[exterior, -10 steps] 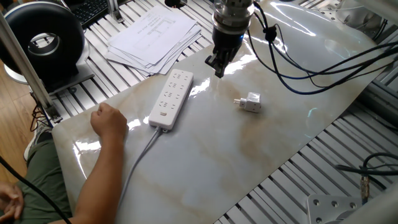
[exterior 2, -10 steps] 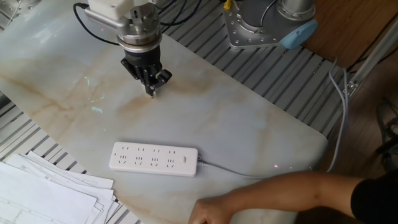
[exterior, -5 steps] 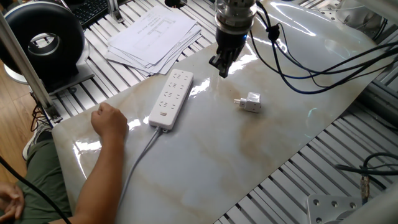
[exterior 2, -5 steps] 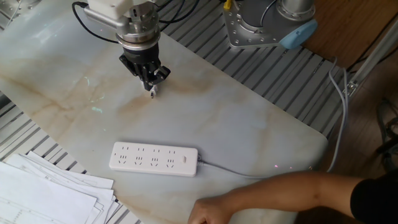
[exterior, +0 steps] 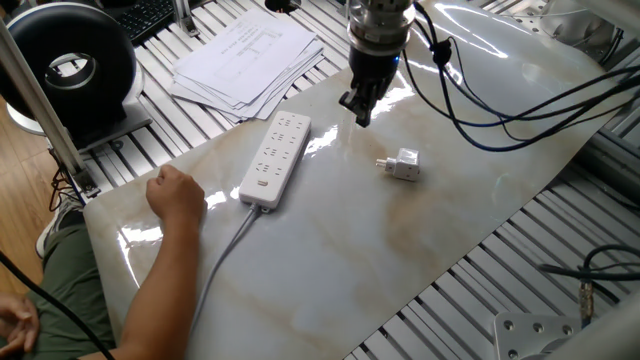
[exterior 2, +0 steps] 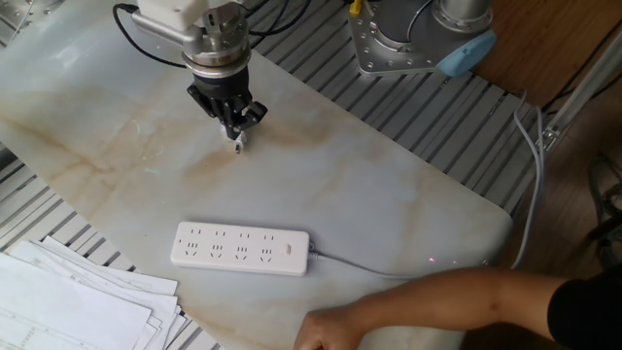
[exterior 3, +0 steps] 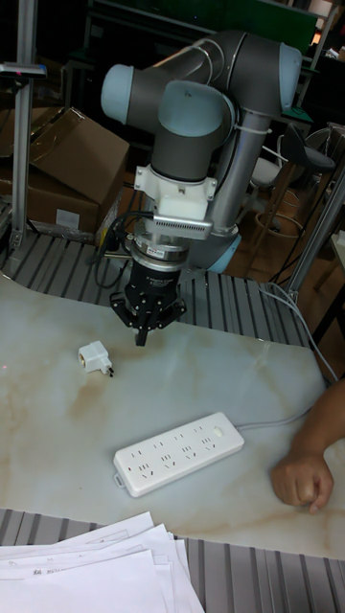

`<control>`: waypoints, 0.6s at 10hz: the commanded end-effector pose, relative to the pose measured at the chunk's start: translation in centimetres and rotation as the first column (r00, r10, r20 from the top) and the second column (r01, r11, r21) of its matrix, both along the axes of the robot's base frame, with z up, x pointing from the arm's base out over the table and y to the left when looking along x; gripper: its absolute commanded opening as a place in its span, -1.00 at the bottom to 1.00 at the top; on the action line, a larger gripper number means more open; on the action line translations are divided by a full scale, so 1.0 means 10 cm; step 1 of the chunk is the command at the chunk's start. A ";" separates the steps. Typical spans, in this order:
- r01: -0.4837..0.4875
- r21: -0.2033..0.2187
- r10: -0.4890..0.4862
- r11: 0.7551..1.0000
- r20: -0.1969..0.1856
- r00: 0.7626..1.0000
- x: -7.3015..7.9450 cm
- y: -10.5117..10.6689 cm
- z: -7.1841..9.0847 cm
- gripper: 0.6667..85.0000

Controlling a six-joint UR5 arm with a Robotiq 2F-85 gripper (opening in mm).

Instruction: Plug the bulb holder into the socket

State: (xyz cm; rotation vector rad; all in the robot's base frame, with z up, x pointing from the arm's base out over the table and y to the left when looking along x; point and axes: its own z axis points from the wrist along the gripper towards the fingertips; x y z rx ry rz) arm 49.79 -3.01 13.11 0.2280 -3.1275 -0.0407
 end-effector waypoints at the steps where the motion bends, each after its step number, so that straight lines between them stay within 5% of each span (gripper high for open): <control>1: 0.105 0.023 -0.102 0.994 -0.106 0.989 -0.26 0.08 0.03 -0.98; 2: 0.139 0.057 -0.134 0.989 -0.085 0.987 -0.18 0.20 -0.03 -0.98; 4: 0.081 -0.016 -0.081 0.997 -0.056 0.995 -0.12 -0.05 -0.40 -0.98; 5: 0.044 -0.025 -0.045 0.999 -0.044 0.998 -0.17 -0.22 -0.56 -0.98; 6: 0.003 -0.078 -0.007 0.997 -0.048 0.999 -0.26 -0.44 -0.62 -0.98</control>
